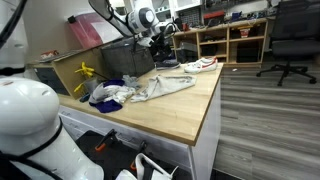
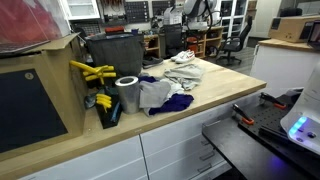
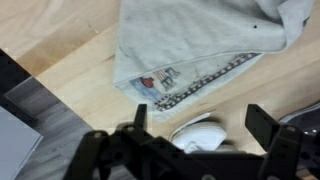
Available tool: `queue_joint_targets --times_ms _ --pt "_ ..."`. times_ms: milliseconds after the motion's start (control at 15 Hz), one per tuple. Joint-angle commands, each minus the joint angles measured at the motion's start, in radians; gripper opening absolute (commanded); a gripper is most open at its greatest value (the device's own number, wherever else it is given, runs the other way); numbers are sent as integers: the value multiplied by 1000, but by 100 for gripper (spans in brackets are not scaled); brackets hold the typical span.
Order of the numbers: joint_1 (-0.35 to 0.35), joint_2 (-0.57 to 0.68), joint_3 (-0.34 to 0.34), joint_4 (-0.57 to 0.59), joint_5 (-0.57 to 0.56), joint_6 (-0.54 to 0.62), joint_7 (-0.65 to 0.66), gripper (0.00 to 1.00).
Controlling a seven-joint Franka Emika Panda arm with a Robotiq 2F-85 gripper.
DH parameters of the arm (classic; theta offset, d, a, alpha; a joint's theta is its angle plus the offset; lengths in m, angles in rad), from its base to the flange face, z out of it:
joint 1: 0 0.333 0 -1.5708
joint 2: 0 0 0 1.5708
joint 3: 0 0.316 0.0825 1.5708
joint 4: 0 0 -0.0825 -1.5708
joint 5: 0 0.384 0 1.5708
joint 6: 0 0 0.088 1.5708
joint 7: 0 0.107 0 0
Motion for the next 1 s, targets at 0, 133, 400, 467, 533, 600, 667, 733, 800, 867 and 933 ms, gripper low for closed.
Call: queue_joint_targets --times_ms 0,133,400,467,533,600,667,733,800,867,933 --pt "-52 -57 -2 -53 17 -69 24 100" --pt "-76 -40 -12 -37 19 -94 74 100" --pt "-107 10 -26 -3 31 -133 214 100" --pt "-113 24 -27 6 33 -141 245 100" --pt "-119 39 -27 14 38 -142 273 100" --pt "-125 58 -27 26 46 -144 298 100" --pt "-131 75 -26 39 56 -146 322 100" --pt "-135 98 -28 58 66 -152 345 100" --pt "-140 123 -29 80 77 -161 365 100" --pt "-143 147 -30 104 85 -172 386 100" --pt "-148 174 -31 132 93 -187 407 100"
